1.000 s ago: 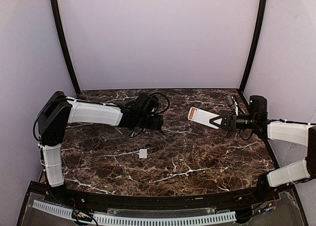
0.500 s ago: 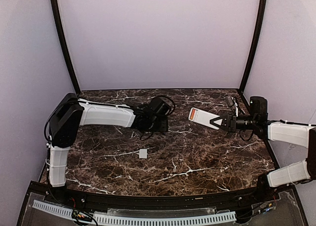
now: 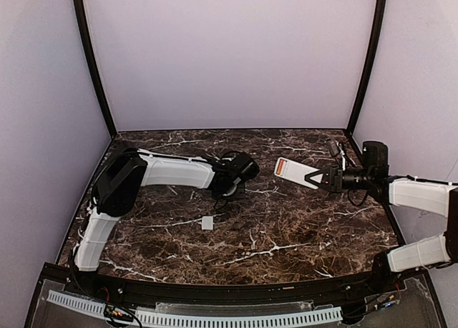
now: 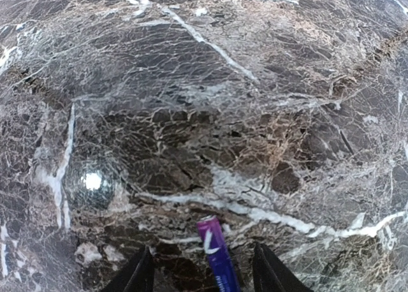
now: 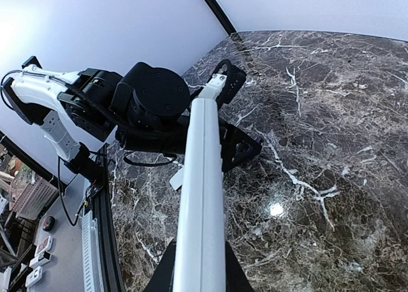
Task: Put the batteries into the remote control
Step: Pick up the battery from the center of the board, then place the battery in the battery compartment.
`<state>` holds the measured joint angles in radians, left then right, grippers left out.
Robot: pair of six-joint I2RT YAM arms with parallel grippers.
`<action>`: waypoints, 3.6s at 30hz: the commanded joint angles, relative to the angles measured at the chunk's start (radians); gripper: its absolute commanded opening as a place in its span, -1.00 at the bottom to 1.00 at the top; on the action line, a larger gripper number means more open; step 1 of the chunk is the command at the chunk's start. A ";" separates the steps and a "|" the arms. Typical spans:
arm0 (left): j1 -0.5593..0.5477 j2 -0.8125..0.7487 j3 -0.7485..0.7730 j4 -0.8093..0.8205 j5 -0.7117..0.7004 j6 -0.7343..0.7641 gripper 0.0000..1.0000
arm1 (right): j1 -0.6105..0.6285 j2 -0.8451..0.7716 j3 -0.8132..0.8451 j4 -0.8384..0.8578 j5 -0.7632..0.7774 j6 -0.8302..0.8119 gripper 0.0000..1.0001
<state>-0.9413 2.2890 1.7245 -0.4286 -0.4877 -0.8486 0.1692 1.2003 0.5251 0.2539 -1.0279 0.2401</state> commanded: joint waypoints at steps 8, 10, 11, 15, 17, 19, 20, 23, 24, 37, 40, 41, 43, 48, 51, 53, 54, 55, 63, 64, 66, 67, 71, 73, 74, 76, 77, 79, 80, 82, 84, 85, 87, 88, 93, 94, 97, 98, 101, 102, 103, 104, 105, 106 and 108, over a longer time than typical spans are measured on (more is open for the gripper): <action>-0.006 0.065 0.080 -0.080 -0.020 -0.017 -0.08 | -0.005 -0.025 -0.008 0.008 0.013 -0.019 -1.00; -0.006 0.066 0.083 -0.106 -0.023 -0.021 -0.27 | -0.005 -0.026 -0.006 0.004 0.019 -0.019 -1.00; -0.005 0.067 0.085 -0.117 -0.023 -0.022 -0.32 | -0.005 -0.025 -0.006 0.004 0.019 -0.021 -1.00; -0.004 0.066 0.091 -0.196 -0.031 -0.041 -0.48 | -0.005 -0.013 -0.006 0.003 0.017 -0.018 -1.00; -0.005 0.062 0.096 -0.226 -0.027 -0.038 -0.57 | -0.005 -0.009 -0.005 -0.005 0.021 -0.013 -1.00; -0.001 0.057 0.096 -0.254 -0.020 -0.030 -0.72 | -0.005 -0.008 -0.004 -0.020 0.034 -0.011 -1.00; 0.001 0.048 0.092 -0.261 -0.001 -0.023 -0.85 | -0.005 -0.008 -0.002 -0.028 0.042 -0.007 -1.00; 0.022 0.011 0.028 -0.238 0.053 0.017 -0.98 | -0.005 0.007 -0.012 -0.032 0.041 0.019 -1.00; 0.029 -0.017 -0.012 -0.204 0.077 0.028 -0.99 | -0.004 0.017 -0.016 -0.029 0.038 0.030 -1.00; 0.040 -0.574 -0.636 0.334 0.377 0.327 -0.99 | 0.163 0.169 -0.118 0.187 0.101 0.267 -1.00; 0.039 -0.676 -0.732 0.414 0.491 0.340 -0.99 | 0.221 0.242 -0.128 0.299 0.118 0.340 -1.00; 0.037 -0.710 -0.764 0.420 0.515 0.337 -0.99 | 0.243 0.266 -0.127 0.329 0.127 0.357 -1.00; 0.030 -0.739 -0.789 0.439 0.574 0.318 -0.99 | 0.277 0.314 -0.121 0.387 0.144 0.394 -1.00; 0.003 -0.719 -0.782 0.439 0.672 0.274 -0.99 | 0.342 0.445 -0.109 0.568 0.155 0.528 -1.00; -0.019 -0.683 -0.769 0.454 0.709 0.260 -0.99 | 0.370 0.500 -0.105 0.651 0.157 0.575 -1.00; -0.032 -0.659 -0.754 0.457 0.718 0.243 -0.99 | 0.387 0.524 -0.097 0.668 0.167 0.590 -1.00; -0.035 -0.640 -0.748 0.460 0.727 0.239 -0.99 | 0.397 0.535 -0.093 0.673 0.172 0.596 -1.00; -0.039 -0.631 -0.739 0.463 0.733 0.229 -0.99 | 0.406 0.546 -0.088 0.679 0.175 0.603 -1.00; -0.044 -0.539 -0.698 0.461 0.749 0.215 -0.99 | 0.443 0.625 -0.079 0.768 0.178 0.665 -1.00; -0.045 -0.530 -0.691 0.460 0.747 0.215 -0.99 | 0.447 0.632 -0.079 0.780 0.178 0.672 -1.00; -0.044 -0.514 -0.676 0.444 0.737 0.218 -0.99 | 0.453 0.647 -0.079 0.800 0.176 0.690 -1.00; -0.045 -0.505 -0.671 0.436 0.723 0.220 -0.99 | 0.456 0.653 -0.079 0.812 0.175 0.697 -1.00; -0.045 -0.482 -0.646 0.373 0.679 0.221 -0.99 | 0.465 0.676 -0.081 0.840 0.178 0.722 -1.00; -0.044 -0.474 -0.632 0.341 0.650 0.218 -0.99 | 0.467 0.688 -0.086 0.862 0.180 0.737 -1.00; -0.044 -0.472 -0.623 0.329 0.638 0.215 -0.99 | 0.467 0.694 -0.089 0.877 0.180 0.746 -1.00; -0.044 -0.466 -0.611 0.302 0.603 0.214 -0.99 | 0.469 0.710 -0.093 0.897 0.183 0.765 -1.00; -0.044 -0.461 -0.605 0.292 0.596 0.214 -0.99 | 0.470 0.717 -0.094 0.906 0.183 0.773 -1.00; -0.044 -0.447 -0.591 0.274 0.584 0.216 -0.98 | 0.473 0.734 -0.094 0.926 0.181 0.791 -1.00; -0.045 -0.441 -0.585 0.270 0.585 0.222 -0.98 | 0.475 0.742 -0.095 0.942 0.179 0.801 -1.00; -0.045 -0.432 -0.574 0.259 0.586 0.224 -0.98 | 0.479 0.753 -0.097 0.957 0.179 0.817 -1.00; -0.044 -0.429 -0.571 0.259 0.588 0.227 -0.98 | 0.483 0.758 -0.098 0.964 0.184 0.822 -1.00; -0.044 -0.428 -0.569 0.259 0.588 0.227 -0.98 | 0.483 0.759 -0.099 0.964 0.187 0.823 -1.00; -0.045 -0.428 -0.565 0.258 0.588 0.230 -0.98 | 0.484 0.760 -0.099 0.966 0.190 0.824 -1.00; -0.045 -0.426 -0.563 0.256 0.587 0.230 -0.98 | 0.484 0.761 -0.099 0.964 0.192 0.825 -1.00; -0.044 -0.415 -0.550 0.255 0.594 0.233 -0.97 | 0.486 0.767 -0.093 0.951 0.195 0.827 -1.00; -0.044 -0.411 -0.546 0.256 0.598 0.232 -0.97 | 0.486 0.769 -0.093 0.952 0.196 0.827 -1.00; -0.044 -0.403 -0.540 0.255 0.596 0.228 -0.96 | 0.489 0.773 -0.093 0.954 0.199 0.831 -1.00; -0.044 -0.397 -0.534 0.249 0.594 0.229 -0.96 | 0.489 0.775 -0.093 0.956 0.199 0.831 -1.00; -0.045 -0.385 -0.521 0.242 0.591 0.226 -0.95 | 0.492 0.779 -0.091 0.956 0.199 0.834 -1.00; -0.045 -0.380 -0.514 0.241 0.592 0.226 -0.94 | 0.492 0.780 -0.091 0.955 0.199 0.835 -1.00; -0.044 -0.376 -0.511 0.239 0.593 0.225 -0.93 | 0.492 0.780 -0.091 0.956 0.201 0.835 -1.00; -0.044 -0.374 -0.506 0.238 0.592 0.225 -0.92 | 0.492 0.781 -0.091 0.956 0.201 0.835 -1.00; -0.044 -0.369 -0.503 0.235 0.591 0.226 -0.91 | 0.492 0.782 -0.091 0.955 0.201 0.836 -1.00; -0.045 -0.368 -0.500 0.235 0.591 0.225 -0.90 | 0.492 0.782 -0.091 0.954 0.203 0.836 -1.00; -0.045 -0.361 -0.494 0.223 0.592 0.223 -0.90 | 0.491 0.783 -0.093 0.952 0.205 0.839 -1.00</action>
<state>-0.9821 1.9186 1.2041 -0.1627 0.1120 -0.6292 0.6483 1.9701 0.4305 1.1725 -0.8349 1.0752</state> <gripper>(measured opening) 0.076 0.140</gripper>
